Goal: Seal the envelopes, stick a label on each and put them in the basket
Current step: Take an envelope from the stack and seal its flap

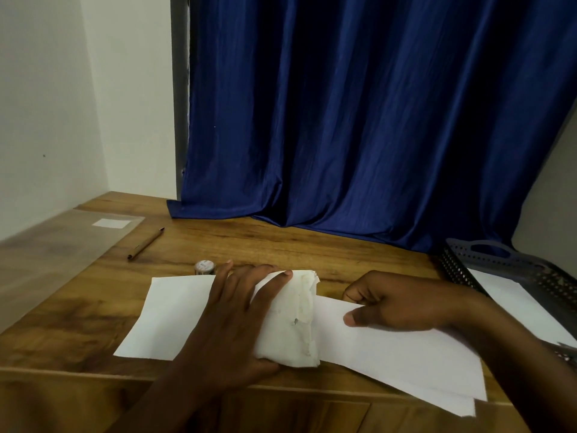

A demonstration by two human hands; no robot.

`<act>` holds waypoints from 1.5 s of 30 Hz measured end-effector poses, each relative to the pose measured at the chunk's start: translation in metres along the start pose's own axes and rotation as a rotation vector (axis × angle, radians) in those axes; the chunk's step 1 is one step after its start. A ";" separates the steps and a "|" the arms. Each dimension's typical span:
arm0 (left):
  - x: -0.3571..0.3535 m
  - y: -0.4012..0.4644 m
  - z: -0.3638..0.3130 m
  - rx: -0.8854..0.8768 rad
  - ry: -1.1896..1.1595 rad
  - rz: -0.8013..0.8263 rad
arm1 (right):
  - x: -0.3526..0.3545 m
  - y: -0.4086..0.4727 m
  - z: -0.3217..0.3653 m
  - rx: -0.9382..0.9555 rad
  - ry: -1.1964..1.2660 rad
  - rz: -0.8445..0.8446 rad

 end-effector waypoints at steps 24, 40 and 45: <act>-0.011 0.000 0.006 0.059 0.009 0.030 | 0.010 0.042 0.006 0.014 -0.111 -0.169; -0.010 0.000 0.008 0.073 0.008 0.070 | 0.027 0.019 -0.020 -0.056 -0.041 -0.262; -0.012 0.000 0.008 0.079 0.026 0.093 | 0.036 -0.029 -0.068 -0.082 0.417 -0.281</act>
Point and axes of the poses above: each hand's wrist, its own y-axis towards the middle knuckle, its own x-axis out of the back of the hand, z = x × y, the point moved 10 cm from there along y, towards the middle knuckle, and after that the axes turned 13 degrees about y, right-handed, at the moved point
